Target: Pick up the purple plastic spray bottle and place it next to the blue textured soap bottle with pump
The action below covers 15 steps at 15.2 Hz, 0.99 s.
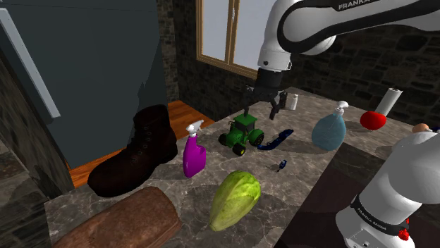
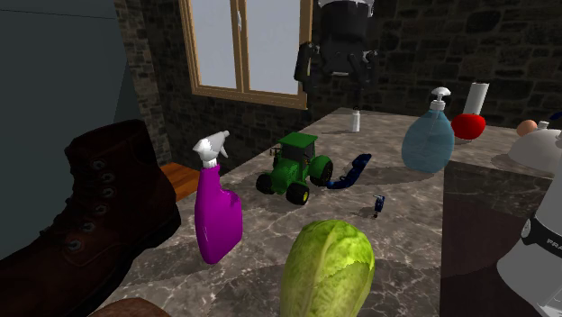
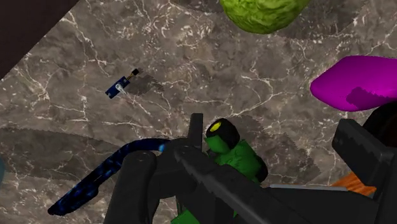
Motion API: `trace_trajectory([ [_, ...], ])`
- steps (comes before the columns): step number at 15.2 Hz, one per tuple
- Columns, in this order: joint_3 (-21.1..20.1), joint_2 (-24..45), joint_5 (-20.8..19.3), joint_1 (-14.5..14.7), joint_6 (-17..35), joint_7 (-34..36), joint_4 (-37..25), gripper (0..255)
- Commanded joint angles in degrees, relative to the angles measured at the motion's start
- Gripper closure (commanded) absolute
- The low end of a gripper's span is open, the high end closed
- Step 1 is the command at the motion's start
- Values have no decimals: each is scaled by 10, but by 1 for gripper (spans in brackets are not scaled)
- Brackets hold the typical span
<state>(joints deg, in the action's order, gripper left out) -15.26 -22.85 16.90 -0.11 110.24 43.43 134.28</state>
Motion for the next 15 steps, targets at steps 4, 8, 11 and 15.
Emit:
trace_trajectory([
  [4,-33,100,19,-3,71,88,-32,0],
  [8,-51,189,21,-2,123,158,-73,0],
  [11,-57,258,17,2,157,209,-111,0],
  [15,-57,349,8,13,195,273,-170,0],
])
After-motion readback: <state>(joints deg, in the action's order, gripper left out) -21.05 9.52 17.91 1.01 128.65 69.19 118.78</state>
